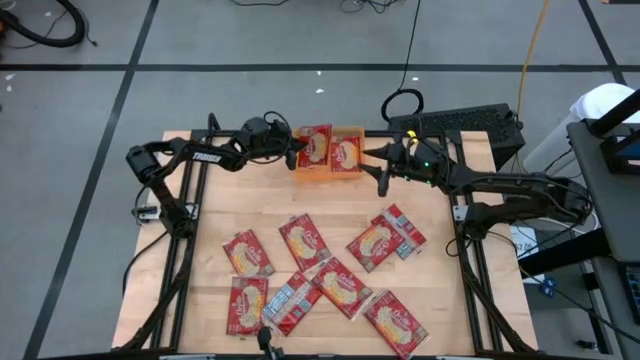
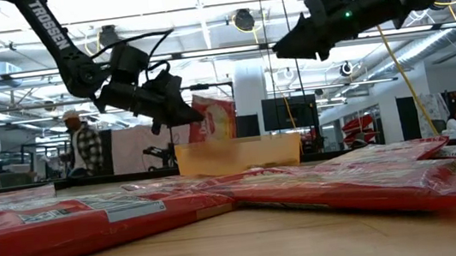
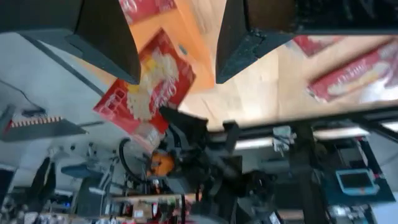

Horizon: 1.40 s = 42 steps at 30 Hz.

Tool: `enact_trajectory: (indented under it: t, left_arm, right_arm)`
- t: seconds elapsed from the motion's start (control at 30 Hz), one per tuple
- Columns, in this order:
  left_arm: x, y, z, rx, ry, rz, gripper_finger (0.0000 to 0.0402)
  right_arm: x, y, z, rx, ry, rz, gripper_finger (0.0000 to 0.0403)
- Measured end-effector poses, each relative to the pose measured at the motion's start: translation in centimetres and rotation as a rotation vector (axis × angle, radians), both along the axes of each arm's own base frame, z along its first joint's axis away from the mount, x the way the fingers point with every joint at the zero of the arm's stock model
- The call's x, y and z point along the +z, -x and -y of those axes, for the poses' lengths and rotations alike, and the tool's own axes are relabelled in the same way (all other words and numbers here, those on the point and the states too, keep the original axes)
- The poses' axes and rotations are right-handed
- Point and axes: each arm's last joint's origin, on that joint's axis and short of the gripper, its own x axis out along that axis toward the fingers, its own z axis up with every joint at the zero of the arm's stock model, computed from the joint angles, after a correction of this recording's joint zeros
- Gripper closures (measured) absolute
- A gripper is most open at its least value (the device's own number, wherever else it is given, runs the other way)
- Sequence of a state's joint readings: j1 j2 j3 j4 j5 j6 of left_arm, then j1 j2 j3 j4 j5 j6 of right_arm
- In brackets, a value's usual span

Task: Sort popcorn bags into baskets
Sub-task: Put the popcorn pack into the orange bin

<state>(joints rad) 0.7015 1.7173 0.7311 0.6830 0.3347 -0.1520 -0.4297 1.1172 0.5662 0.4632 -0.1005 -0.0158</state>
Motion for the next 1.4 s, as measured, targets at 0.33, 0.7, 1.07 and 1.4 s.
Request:
enact_trajectory:
  t: [0.33,0.7,1.07,1.4]
  left_arm:
    - [-0.5,-0.1,0.3,-0.019,-0.039,-0.064,0.0353]
    - [-0.9,0.1,0.2,0.098,-0.067,-0.140,0.0268]
    - [-0.7,0.5,-0.3,0.197,-0.112,-0.165,0.0184]
    - [2.1,-1.4,1.8,0.111,-0.124,-0.143,0.0210]
  right_arm:
    - [-0.2,-0.1,0.0,0.000,-0.019,-0.003,0.0200]
    - [-0.2,-0.1,0.0,-0.004,-0.031,0.004,0.0200]
    - [-0.2,-0.1,0.0,-0.006,-0.031,0.003,0.0200]
    - [-1.6,-1.0,0.1,-0.050,-0.094,-0.049,0.0200]
